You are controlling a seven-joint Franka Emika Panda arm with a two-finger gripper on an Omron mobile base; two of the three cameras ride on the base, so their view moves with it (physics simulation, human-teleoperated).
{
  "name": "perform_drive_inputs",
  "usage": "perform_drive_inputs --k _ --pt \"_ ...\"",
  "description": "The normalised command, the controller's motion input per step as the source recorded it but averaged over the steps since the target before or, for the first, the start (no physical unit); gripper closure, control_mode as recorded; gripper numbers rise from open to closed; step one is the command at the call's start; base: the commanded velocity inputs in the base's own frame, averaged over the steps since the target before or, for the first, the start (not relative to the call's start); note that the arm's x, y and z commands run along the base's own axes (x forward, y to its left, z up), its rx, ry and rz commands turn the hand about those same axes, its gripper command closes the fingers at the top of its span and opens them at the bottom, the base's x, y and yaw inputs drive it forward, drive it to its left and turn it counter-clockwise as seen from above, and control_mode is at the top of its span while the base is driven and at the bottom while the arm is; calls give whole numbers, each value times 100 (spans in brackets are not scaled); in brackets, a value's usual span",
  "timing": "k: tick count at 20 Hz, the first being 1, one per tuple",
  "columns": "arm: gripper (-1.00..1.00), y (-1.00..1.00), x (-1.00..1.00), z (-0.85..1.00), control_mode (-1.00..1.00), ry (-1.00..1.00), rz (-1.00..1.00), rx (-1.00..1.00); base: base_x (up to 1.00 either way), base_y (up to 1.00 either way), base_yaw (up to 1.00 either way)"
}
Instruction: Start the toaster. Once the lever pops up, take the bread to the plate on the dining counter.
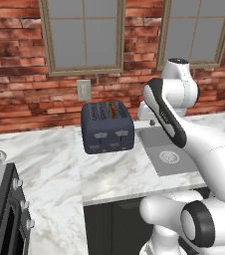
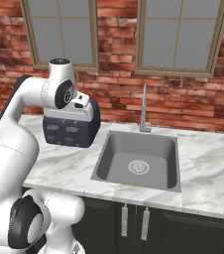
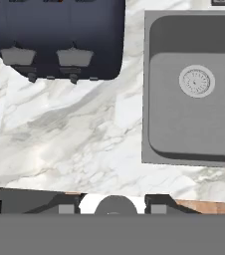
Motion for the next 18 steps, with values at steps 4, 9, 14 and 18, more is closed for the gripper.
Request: perform_drive_inputs --k 4,9,14,18 --pt "-100 0 8 0 -100 0 0 0 0 0 0" --pt "-100 8 39 -3 -100 0 0 0 0 0 0" --pt "-100 31 37 -9 -100 0 2 0 0 0 0" --pt "-100 37 31 -16 -100 0 2 0 0 0 0"
